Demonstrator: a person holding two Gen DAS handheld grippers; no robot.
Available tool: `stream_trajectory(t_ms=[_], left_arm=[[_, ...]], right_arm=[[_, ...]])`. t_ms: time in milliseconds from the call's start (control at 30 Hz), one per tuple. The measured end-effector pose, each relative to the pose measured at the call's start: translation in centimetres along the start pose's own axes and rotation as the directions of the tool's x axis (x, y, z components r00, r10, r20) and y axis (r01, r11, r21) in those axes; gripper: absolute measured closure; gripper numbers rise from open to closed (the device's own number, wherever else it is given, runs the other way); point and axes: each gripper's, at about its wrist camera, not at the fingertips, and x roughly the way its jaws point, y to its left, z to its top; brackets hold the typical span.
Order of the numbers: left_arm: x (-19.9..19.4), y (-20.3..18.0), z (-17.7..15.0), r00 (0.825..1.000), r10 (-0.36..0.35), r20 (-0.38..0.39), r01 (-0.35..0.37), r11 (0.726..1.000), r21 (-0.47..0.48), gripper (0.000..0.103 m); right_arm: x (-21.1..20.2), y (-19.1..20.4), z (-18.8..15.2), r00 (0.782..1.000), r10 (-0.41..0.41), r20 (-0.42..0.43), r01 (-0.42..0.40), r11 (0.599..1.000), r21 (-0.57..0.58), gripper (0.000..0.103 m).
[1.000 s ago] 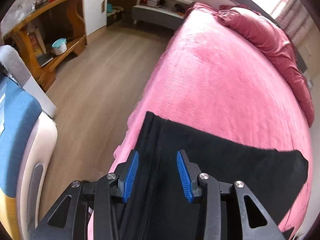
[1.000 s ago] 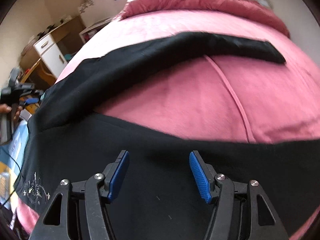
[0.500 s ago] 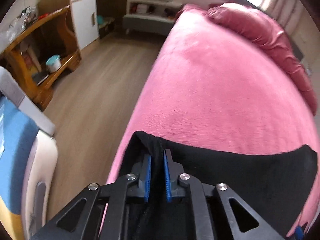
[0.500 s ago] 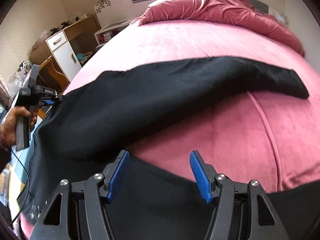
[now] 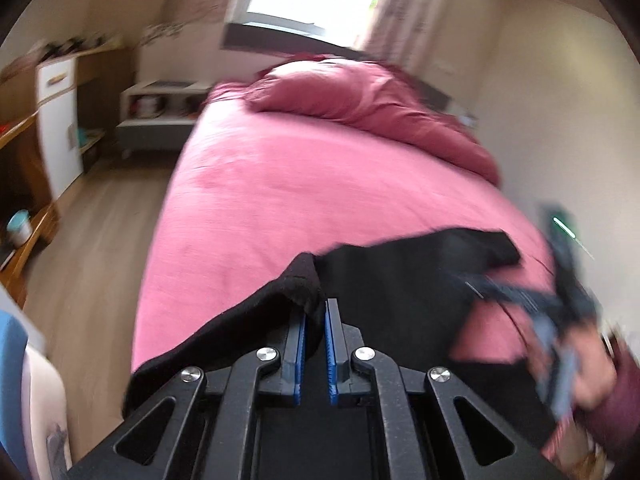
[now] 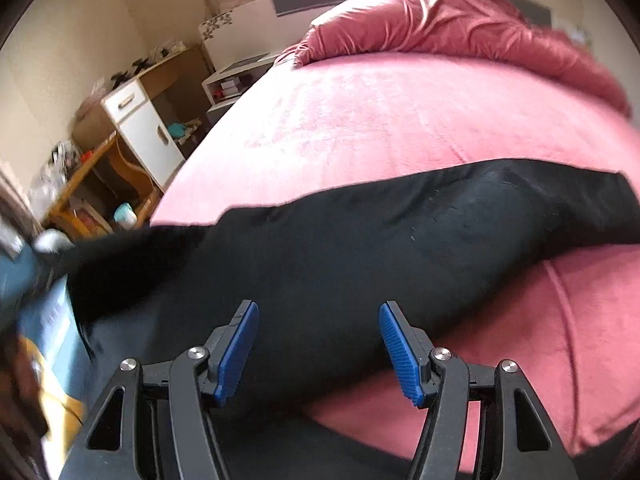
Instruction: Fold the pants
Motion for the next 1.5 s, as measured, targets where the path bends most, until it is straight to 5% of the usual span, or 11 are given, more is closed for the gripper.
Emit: stream_trajectory(t_ms=[233, 467, 633, 700, 900, 1067, 1233, 1500], left_arm=[[-4.9, -3.7, -5.1, 0.983, -0.176, -0.044, 0.178, 0.983, 0.041, 0.095], [-8.3, -5.8, -9.3, 0.965, -0.226, -0.131, 0.239, 0.966, 0.094, 0.095], [-9.0, -5.6, -10.1, 0.960, -0.237, -0.150, 0.249, 0.966, 0.069, 0.095], [-9.1, -5.1, -9.9, 0.965, -0.223, -0.136, 0.230, 0.972, 0.038, 0.095], [-9.6, 0.9, -5.5, 0.999, -0.050, 0.009, 0.051, 0.989, -0.137, 0.095], [-11.6, 4.6, -0.1, 0.983, 0.075, 0.168, -0.037, 0.975, -0.221, 0.095], [-12.0, 4.8, 0.6, 0.985, 0.107, 0.138, -0.081, 0.980, -0.180, 0.095], [-14.1, 4.9, -6.4, 0.991, 0.126, 0.038, -0.116, 0.971, -0.209, 0.095]], right_arm=[[3.0, -1.2, 4.0, 0.996, 0.074, -0.051, -0.065, 0.986, 0.156, 0.039], [4.4, -2.7, 5.8, 0.993, 0.110, -0.043, -0.092, 0.951, 0.295, 0.039], [4.8, -3.8, 6.4, 0.997, -0.018, -0.076, 0.041, 0.948, 0.316, 0.048], [4.6, -4.6, 6.1, 0.994, -0.060, -0.092, 0.086, 0.945, 0.315, 0.091], [1.1, -6.3, 4.8, 1.000, 0.003, -0.031, 0.006, 0.956, 0.294, 0.094], [-4.0, -5.4, 3.8, 0.995, 0.083, 0.060, -0.096, 0.964, 0.247, 0.094], [-10.1, -3.7, 0.2, 0.979, 0.152, 0.136, -0.174, 0.970, 0.169, 0.094], [-14.5, -2.4, -9.9, 0.978, 0.193, 0.078, -0.200, 0.975, 0.098, 0.095]])
